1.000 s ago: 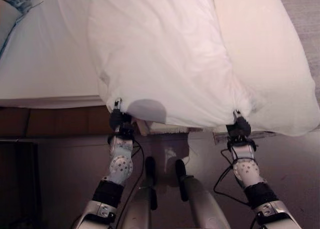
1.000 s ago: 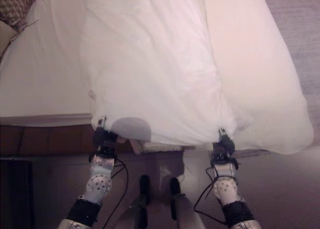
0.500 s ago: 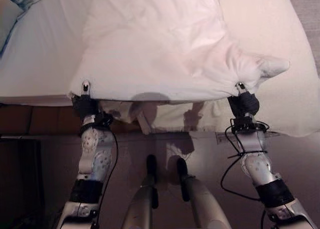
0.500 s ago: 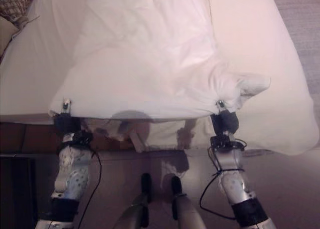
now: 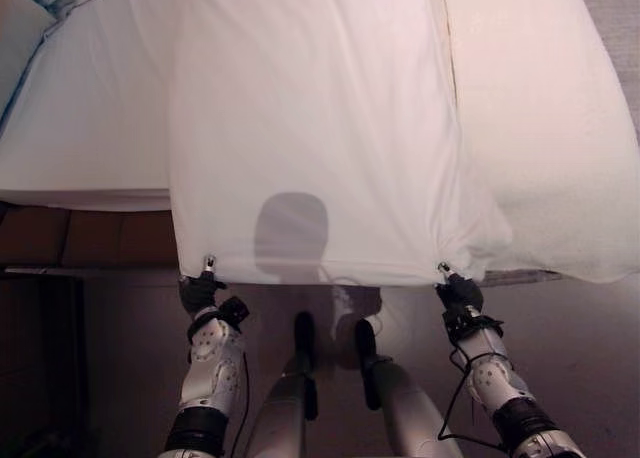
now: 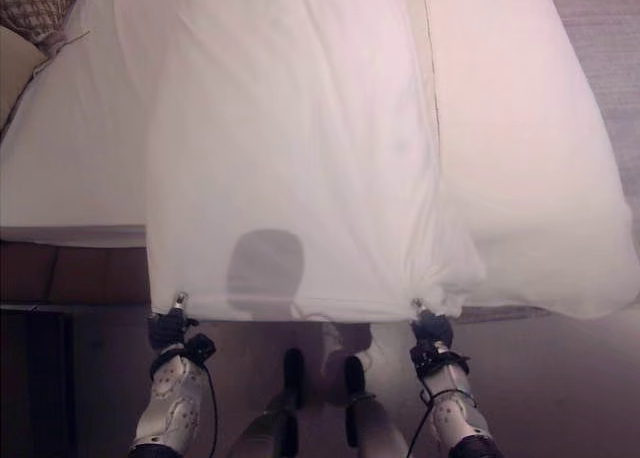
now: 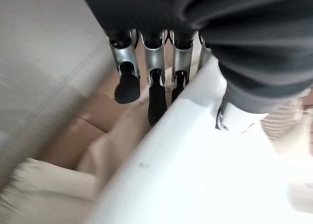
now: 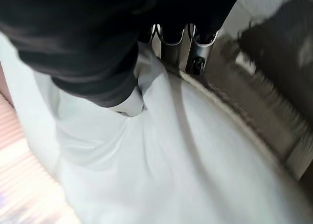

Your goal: Make the bed

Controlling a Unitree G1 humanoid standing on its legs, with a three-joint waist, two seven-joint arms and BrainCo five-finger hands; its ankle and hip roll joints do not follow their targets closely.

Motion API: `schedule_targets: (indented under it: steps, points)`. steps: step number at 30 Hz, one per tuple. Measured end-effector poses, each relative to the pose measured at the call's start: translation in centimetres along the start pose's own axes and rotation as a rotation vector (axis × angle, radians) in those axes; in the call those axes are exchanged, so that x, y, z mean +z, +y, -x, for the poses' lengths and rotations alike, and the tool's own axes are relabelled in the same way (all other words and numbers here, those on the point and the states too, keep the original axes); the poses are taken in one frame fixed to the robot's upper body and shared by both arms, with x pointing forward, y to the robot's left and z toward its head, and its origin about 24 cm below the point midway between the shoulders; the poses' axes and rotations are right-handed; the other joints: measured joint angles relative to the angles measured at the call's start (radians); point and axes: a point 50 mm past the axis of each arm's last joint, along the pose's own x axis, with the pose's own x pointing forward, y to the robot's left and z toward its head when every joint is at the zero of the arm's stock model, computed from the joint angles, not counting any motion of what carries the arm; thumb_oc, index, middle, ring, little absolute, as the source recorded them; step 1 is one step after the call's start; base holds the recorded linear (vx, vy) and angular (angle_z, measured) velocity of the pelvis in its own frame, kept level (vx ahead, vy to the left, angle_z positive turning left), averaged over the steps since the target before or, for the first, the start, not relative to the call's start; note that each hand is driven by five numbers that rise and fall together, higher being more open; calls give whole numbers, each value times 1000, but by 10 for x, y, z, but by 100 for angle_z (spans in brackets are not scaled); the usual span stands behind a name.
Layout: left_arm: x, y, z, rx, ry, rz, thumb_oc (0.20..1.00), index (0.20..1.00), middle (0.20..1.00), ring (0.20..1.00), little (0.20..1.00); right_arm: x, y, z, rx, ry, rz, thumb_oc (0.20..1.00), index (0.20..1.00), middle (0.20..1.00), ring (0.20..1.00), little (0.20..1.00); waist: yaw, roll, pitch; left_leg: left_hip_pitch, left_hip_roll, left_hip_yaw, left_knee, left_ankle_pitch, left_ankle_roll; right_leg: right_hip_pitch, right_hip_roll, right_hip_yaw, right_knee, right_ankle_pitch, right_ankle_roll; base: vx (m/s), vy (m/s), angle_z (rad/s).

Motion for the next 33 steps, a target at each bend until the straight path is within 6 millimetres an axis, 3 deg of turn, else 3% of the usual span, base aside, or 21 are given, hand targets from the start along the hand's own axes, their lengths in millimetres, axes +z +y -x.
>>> schedule_targets:
  steps: [7, 15, 16, 17, 18, 19, 20, 21, 24, 25, 28, 31, 33]
  points:
    - [-30, 8, -11, 182, 159, 26, 200, 200, 200, 200, 200, -17, -10, -4, -31, 98, 144, 200, 200, 200, 200, 200, -1, -8, -8, 43, 3, 5, -11, -5, -5, 53, 2, 0, -34, 1, 0, 5, 0, 0]
    - [-36, 25, -17, 315, 217, 80, 200, 200, 200, 200, 200, -39, -9, 1, 18, 197, 280, 200, 200, 200, 200, 200, -6, -33, -39, 52, 4, 5, -12, -10, -11, 78, 1, -1, -64, 1, 0, 0, 0, 0]
    - [-36, 26, -18, 323, 219, 86, 200, 200, 200, 200, 200, -40, -9, 2, 21, 204, 287, 244, 244, 244, 244, 244, -6, -34, -39, 55, 4, 5, -12, -11, -12, 82, 1, -1, -67, 1, 0, 0, 0, 0]
    - [-38, 29, -18, 340, 227, 91, 200, 200, 200, 200, 200, -43, -11, 3, 23, 221, 294, 529, 529, 529, 529, 529, -7, -35, -40, 62, 4, 5, -12, -14, -14, 93, 1, -2, -74, 1, 0, 0, 0, 0]
    - [-39, 31, -18, 356, 232, 91, 200, 200, 200, 200, 200, -47, -13, 4, 23, 245, 305, 1000, 1000, 1000, 1000, 1000, -7, -35, -44, 66, 3, 5, -12, -14, -14, 101, -1, -1, -82, 2, 1, 0, 0, 0]
    - [-39, 33, -18, 364, 233, 92, 426, 426, 426, 426, 426, -52, -19, 7, 10, 285, 319, 1000, 1000, 1000, 1000, 1000, -8, -35, -44, 70, 3, 5, -12, -16, -15, 110, -1, -1, -90, 3, 3, 0, 0, 0]
    - [-39, 34, -18, 369, 233, 96, 426, 426, 426, 426, 426, -55, -24, 9, -3, 310, 329, 1000, 1000, 1000, 1000, 1000, -8, -36, -45, 71, 3, 5, -12, -16, -15, 112, -1, -2, -95, 4, 5, 0, 0, 0]
    - [-39, 37, -19, 391, 243, 108, 1000, 1000, 1000, 1000, 1000, -62, -33, 15, -32, 362, 342, 1000, 1000, 1000, 1000, 1000, -8, -36, -45, 70, 3, 6, -12, -16, -15, 113, -2, -2, -99, 6, 7, 19, 12, -4]
    - [-50, 63, -15, 560, 318, 172, 1000, 1000, 1000, 1000, 1000, -74, -58, 32, -117, 465, 381, 1000, 1000, 1000, 1000, 1000, -5, -36, -45, 73, 3, 5, -12, -16, -15, 121, -3, -2, -110, 9, 7, 10, 4, -1]
    - [-58, 84, -11, 636, 350, 155, 1000, 1000, 1000, 1000, 1000, -82, -76, 47, -174, 529, 397, 1000, 1000, 1000, 1000, 1000, 0, -36, -45, 75, 4, 5, -12, -16, -15, 129, -3, -4, -122, 13, 5, 27, -6, 5]
    - [-75, 124, 7, 725, 395, 80, 1000, 1000, 1000, 1000, 1000, -93, -105, 77, -271, 628, 413, 1000, 1000, 1000, 1000, 1000, 2, -36, -45, 78, 4, 4, -17, -16, -15, 134, -2, -6, -132, 20, 2, 22, -11, 2]
    - [-88, 135, 19, 692, 440, 22, 1000, 1000, 1000, 1000, 1000, -100, -114, 92, -302, 667, 407, 1000, 1000, 1000, 1000, 1000, 2, -34, -46, 80, 6, 3, -26, -16, -15, 133, 0, -8, -137, 28, 1, 0, 0, 0]
    - [-96, 130, 24, 607, 470, -20, 1000, 1000, 1000, 1000, 1000, -102, -115, 96, -306, 677, 403, 1000, 1000, 1000, 1000, 1000, 2, -30, -48, 79, 9, 3, -41, -9, -7, 129, 3, -12, -143, 37, 7, 9, -15, 0]
